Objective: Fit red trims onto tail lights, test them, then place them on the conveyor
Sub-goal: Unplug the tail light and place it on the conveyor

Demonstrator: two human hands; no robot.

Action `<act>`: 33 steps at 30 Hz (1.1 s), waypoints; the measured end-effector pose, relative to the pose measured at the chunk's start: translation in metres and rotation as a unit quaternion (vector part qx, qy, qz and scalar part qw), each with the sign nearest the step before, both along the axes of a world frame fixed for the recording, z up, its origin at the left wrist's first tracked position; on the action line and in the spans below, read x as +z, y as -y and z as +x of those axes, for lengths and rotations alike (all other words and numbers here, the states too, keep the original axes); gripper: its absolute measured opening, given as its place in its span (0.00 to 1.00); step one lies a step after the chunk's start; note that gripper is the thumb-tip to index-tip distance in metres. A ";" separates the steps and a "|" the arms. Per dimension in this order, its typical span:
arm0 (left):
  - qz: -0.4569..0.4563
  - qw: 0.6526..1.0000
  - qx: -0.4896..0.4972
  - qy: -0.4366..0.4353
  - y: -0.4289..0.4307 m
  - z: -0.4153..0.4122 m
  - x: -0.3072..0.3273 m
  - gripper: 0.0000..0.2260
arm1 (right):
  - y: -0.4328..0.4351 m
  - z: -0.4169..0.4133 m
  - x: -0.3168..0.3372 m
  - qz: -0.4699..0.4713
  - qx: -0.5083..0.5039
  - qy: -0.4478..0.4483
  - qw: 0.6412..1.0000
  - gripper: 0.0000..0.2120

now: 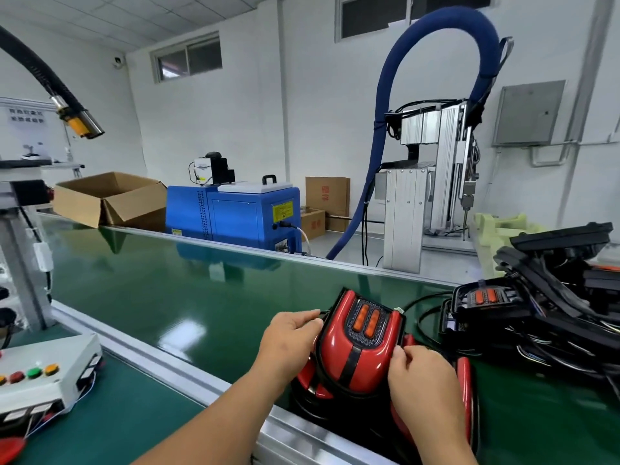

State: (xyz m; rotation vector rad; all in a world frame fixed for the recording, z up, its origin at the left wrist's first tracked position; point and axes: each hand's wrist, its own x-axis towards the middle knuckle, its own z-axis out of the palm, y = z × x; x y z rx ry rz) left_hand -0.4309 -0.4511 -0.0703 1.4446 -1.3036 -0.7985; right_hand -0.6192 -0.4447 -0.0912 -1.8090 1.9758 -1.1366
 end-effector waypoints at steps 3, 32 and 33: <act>0.006 0.999 0.031 0.005 -0.002 0.006 -0.006 0.17 | 0.000 0.001 0.000 0.002 -0.001 -0.005 1.000 0.16; -0.086 0.892 0.441 -0.057 -0.283 0.220 0.020 0.13 | -0.138 0.354 0.053 -0.110 0.455 -0.060 0.882 0.19; -0.082 0.885 0.456 -0.054 -0.294 0.228 0.018 0.13 | -0.151 0.369 0.054 -0.116 0.480 -0.060 0.868 0.20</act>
